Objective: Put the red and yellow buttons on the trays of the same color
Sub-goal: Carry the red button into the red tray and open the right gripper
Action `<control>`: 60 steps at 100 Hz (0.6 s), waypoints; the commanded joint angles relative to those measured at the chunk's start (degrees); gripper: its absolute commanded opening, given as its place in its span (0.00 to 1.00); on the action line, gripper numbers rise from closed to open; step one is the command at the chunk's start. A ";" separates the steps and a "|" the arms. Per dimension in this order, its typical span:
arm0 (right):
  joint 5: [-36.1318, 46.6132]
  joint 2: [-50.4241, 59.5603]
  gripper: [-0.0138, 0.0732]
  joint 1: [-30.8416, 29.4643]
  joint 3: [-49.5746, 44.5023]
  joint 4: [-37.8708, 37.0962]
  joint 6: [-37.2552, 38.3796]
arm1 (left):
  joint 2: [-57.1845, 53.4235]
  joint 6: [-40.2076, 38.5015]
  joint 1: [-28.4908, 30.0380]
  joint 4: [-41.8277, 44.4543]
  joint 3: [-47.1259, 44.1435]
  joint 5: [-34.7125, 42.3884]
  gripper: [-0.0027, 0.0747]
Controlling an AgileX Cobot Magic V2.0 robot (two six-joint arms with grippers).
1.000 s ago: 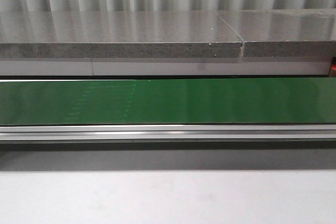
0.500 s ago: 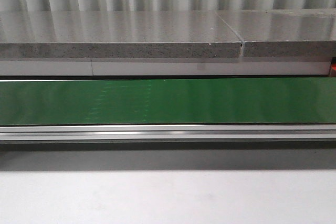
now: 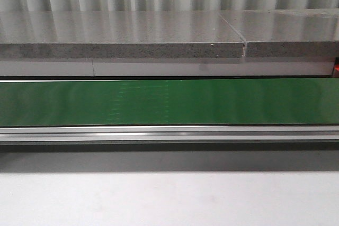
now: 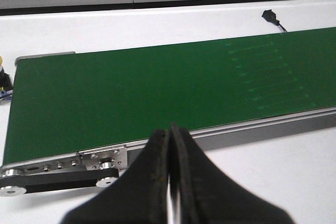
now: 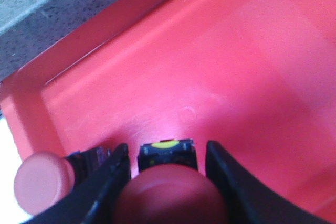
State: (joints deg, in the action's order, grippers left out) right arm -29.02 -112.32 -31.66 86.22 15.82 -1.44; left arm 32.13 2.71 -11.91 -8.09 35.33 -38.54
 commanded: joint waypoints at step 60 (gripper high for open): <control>6.36 -2.26 0.75 -0.43 2.30 3.44 0.08 | 0.01 -0.09 -0.49 -0.86 1.39 3.62 0.01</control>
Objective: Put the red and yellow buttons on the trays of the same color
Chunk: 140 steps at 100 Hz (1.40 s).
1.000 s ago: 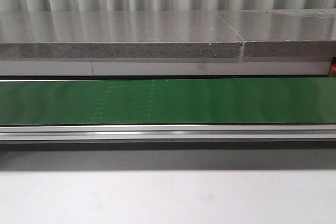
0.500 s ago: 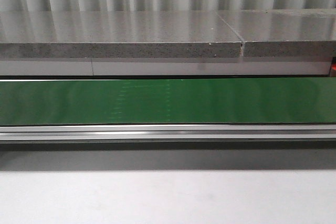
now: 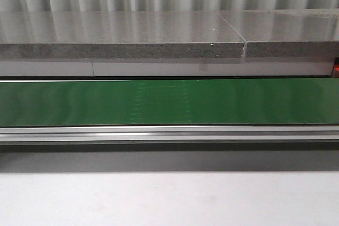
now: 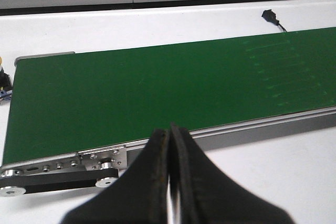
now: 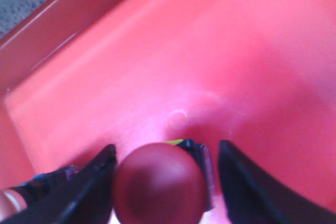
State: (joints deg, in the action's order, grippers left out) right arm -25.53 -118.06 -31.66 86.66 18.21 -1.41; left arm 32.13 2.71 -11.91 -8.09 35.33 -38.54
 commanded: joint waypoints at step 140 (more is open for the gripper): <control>-2.91 44.51 0.08 15.33 -24.30 -6.86 -12.41 | 0.01 -0.09 -0.49 -0.86 1.39 3.62 0.01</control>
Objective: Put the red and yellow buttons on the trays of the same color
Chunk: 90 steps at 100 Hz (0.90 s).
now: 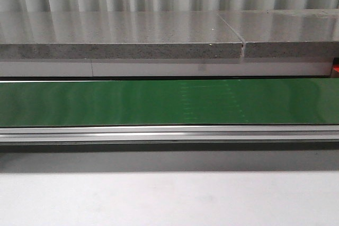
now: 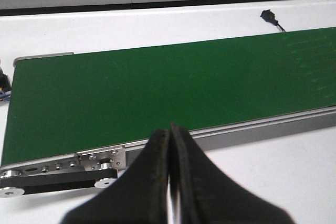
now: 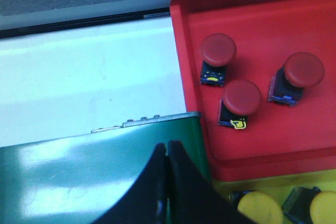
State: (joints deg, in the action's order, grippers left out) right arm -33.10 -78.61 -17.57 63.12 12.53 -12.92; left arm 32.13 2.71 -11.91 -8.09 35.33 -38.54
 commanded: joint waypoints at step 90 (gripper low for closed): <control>9.64 36.85 0.08 10.20 -25.24 -3.47 -1.04 | 0.01 -0.09 -0.49 -0.86 1.39 3.62 0.01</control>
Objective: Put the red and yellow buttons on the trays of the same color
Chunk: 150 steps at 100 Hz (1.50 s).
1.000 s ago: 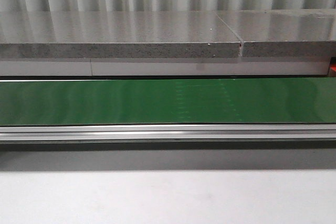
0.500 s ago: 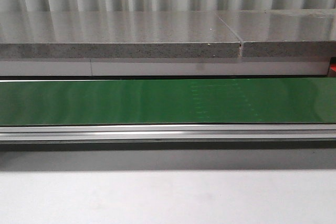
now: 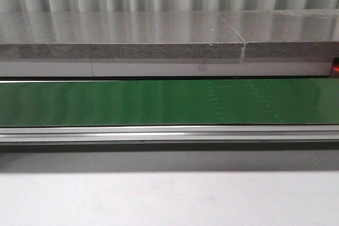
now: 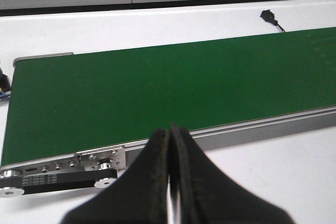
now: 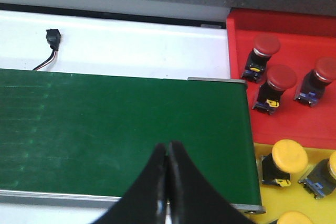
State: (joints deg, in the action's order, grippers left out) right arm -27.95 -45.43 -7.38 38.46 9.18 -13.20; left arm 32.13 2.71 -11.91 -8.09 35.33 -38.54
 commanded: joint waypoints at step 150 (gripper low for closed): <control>-1.90 25.18 0.08 0.01 -9.77 0.81 -0.75 | 33.46 -1.99 16.37 1.40 23.00 2.57 0.16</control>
State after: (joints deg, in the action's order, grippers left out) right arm -33.64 -19.97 -7.38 27.06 9.33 -13.35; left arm 63.41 1.20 2.58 -5.91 54.84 -38.64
